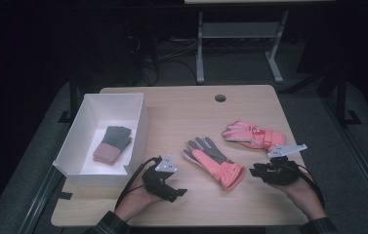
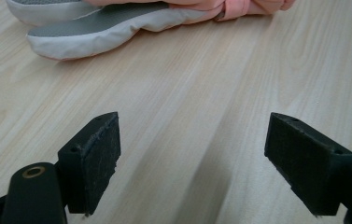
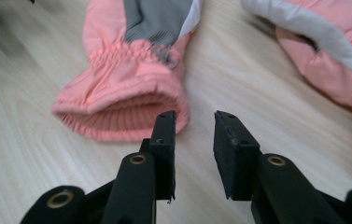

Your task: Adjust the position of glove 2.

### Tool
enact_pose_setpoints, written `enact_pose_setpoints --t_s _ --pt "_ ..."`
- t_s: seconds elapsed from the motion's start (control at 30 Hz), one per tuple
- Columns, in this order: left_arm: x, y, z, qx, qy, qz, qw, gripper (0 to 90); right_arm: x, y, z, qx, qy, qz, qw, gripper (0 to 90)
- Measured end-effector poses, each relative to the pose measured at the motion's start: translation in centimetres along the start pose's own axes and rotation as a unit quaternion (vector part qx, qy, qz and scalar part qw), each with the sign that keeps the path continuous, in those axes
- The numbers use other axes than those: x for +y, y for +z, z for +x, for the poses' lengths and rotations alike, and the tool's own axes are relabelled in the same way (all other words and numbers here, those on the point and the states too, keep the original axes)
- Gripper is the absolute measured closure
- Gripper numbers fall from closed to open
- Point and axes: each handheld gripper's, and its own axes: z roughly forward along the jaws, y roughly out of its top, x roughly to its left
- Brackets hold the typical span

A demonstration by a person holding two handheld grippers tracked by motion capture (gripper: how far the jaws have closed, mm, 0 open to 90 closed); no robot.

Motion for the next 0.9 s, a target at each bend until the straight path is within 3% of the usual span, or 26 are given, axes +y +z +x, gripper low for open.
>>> enact_pose_setpoints --t_s 0.17,0.27,0.4,0.57,0.7,0.9 --pt "0.1 0.2 0.3 0.000 0.010 0.009 0.9999 18.2 1.3 -0.1 -1.2 -0.010 0.006 -0.001 0.9999 67.4" --pt "0.1 0.3 0.3 -0.003 -0.003 -0.002 1.0000 18.2 2.2 -0.4 -2.1 -0.019 0.008 -0.011 0.9997 67.6" --pt "0.1 0.1 0.4 -0.002 0.000 -0.001 1.0000 18.4 3.2 -0.6 -3.5 -0.023 0.009 -0.023 0.9994 67.6" --pt "0.0 0.2 0.6 -0.004 -0.010 -0.008 0.9999 19.6 4.3 -0.5 -5.0 -0.025 0.015 -0.033 0.9990 77.1" --pt "-0.1 0.3 0.6 -0.005 -0.007 -0.002 1.0000 19.9 5.1 -0.4 -6.2 -0.036 0.015 -0.033 0.9987 90.0" --pt "-0.1 0.5 0.5 -0.008 -0.006 -0.002 0.9999 20.0 6.1 -0.5 -8.5 -0.079 0.020 -0.046 0.9956 90.0"
